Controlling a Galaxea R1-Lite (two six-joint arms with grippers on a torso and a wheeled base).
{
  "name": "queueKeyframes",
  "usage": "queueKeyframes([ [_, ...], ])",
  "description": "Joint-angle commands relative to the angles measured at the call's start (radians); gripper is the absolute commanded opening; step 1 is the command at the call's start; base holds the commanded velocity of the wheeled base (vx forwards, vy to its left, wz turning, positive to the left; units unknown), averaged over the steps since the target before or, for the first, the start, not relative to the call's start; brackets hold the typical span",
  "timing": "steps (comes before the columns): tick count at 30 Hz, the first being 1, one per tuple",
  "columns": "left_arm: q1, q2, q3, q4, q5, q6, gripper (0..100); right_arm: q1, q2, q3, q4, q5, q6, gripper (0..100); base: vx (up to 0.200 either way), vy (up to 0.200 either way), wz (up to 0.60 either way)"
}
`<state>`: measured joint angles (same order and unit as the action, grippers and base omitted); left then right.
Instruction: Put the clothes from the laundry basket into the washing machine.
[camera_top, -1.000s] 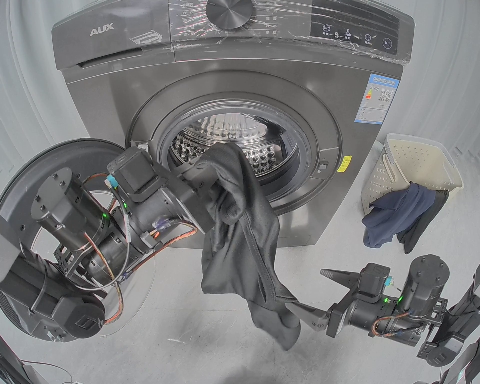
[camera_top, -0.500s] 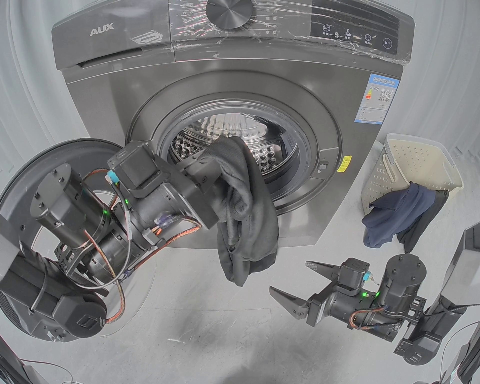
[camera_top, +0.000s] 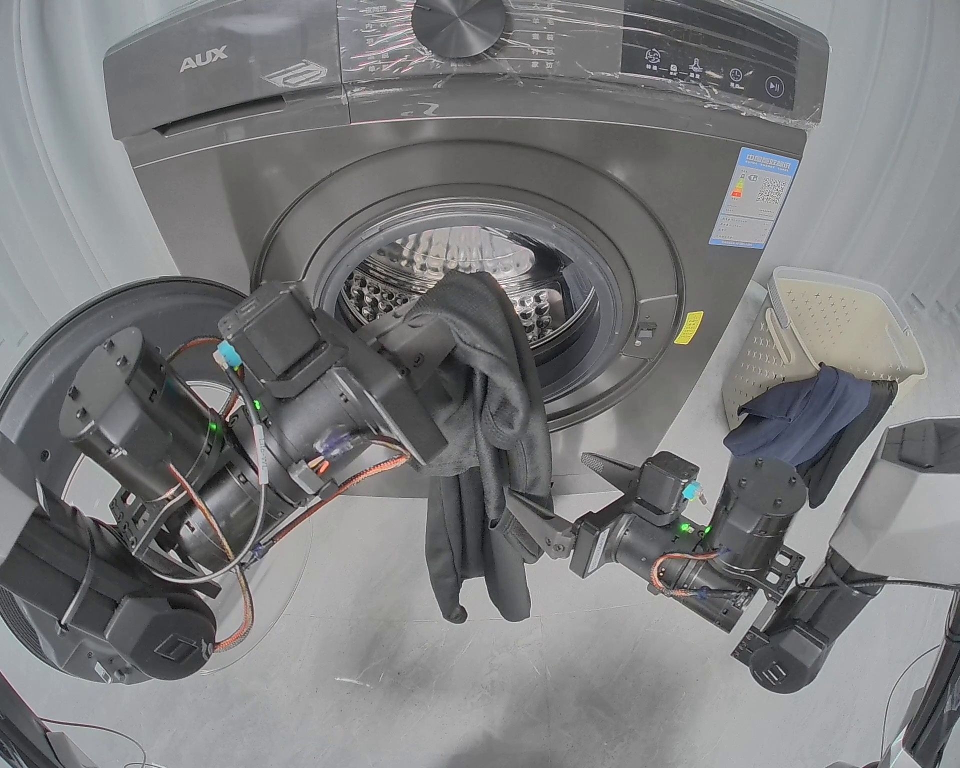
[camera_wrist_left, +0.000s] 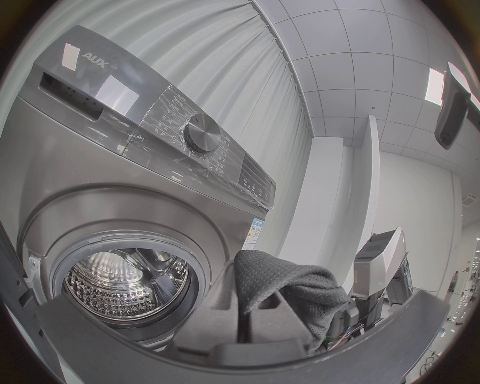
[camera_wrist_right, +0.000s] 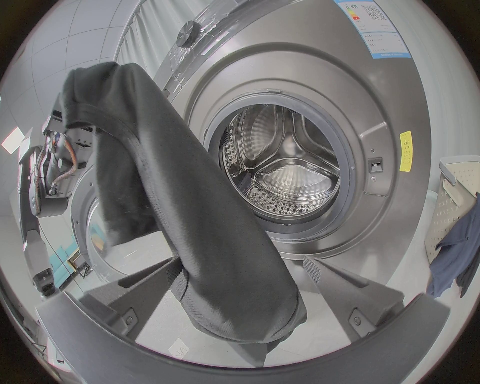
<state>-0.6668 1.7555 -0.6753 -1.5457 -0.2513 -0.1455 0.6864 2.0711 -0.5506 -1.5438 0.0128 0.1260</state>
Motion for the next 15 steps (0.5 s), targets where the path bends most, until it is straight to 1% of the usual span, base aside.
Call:
queueKeyframes([
  [1,-0.005,-0.001,-0.003,-0.001,0.000,0.000,0,0.004,0.078,-0.057,-0.001,0.021,0.001,100,0.000,0.000,0.00],
  [2,-0.005,-0.001,-0.003,0.001,0.000,0.000,0,0.005,0.081,-0.061,-0.001,0.026,0.001,100,0.000,0.000,0.00],
  [3,-0.005,-0.001,-0.003,-0.001,0.001,0.000,0,0.018,0.101,-0.086,-0.001,0.041,0.001,100,0.000,0.000,0.00],
  [4,-0.005,-0.001,-0.001,-0.001,0.001,0.001,0,0.027,0.110,-0.101,0.001,0.044,0.001,100,0.000,0.000,0.00],
  [8,-0.005,-0.001,0.002,0.001,0.003,0.003,0,0.047,0.158,-0.169,0.004,0.047,0.001,100,0.000,0.000,0.00],
  [9,-0.005,-0.001,0.002,0.001,0.003,0.003,0,0.047,0.159,-0.170,0.004,0.047,0.001,100,0.000,0.000,0.00],
  [15,-0.005,-0.001,-0.004,0.001,0.006,0.003,0,0.045,0.230,-0.264,0.001,0.046,0.001,100,0.000,0.000,0.00],
])
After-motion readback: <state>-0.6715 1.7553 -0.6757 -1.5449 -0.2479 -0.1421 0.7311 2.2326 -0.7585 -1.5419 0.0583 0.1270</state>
